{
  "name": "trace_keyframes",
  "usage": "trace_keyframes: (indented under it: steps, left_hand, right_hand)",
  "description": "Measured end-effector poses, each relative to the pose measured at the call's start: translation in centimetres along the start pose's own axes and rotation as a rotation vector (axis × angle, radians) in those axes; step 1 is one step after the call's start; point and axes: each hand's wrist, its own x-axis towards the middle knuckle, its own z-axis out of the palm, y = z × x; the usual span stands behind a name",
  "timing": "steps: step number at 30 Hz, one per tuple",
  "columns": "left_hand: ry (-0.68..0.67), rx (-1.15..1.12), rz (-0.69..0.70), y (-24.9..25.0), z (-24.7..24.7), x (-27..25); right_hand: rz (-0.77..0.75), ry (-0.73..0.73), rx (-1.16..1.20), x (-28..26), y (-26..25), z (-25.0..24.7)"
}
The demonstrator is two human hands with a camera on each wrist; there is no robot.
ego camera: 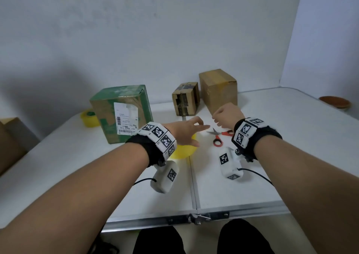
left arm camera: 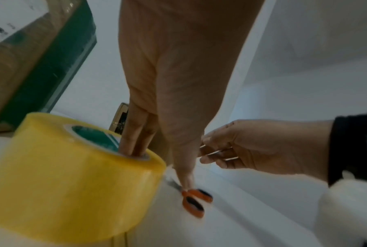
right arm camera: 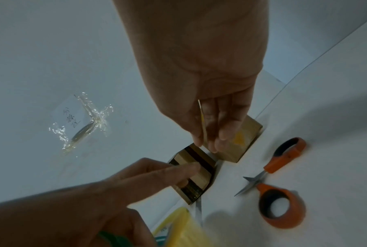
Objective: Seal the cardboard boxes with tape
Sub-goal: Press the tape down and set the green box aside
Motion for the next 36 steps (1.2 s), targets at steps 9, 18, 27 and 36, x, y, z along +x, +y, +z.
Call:
trace_keyframes:
  steps: [9,18,27,36]
  left_hand:
    - [0.553,-0.644,-0.159,-8.3,-2.6,-8.8]
    - [0.847,-0.432,-0.597,-17.5,-2.6,-13.1]
    - [0.734,-0.294,-0.518,-19.9,0.7,-12.6]
    - [0.873,-0.269,-0.474,-20.8,2.2,-11.9]
  right_hand:
    - [-0.382,0.056,0.075,0.0,-7.1,1.3]
    - [-0.672,0.031,0.135,0.5,-17.0,5.7]
    - [-0.748,-0.130,-0.107,2.0,-20.3,9.6]
    - [-0.757,-0.124,-0.241,3.1,-19.6,11.7]
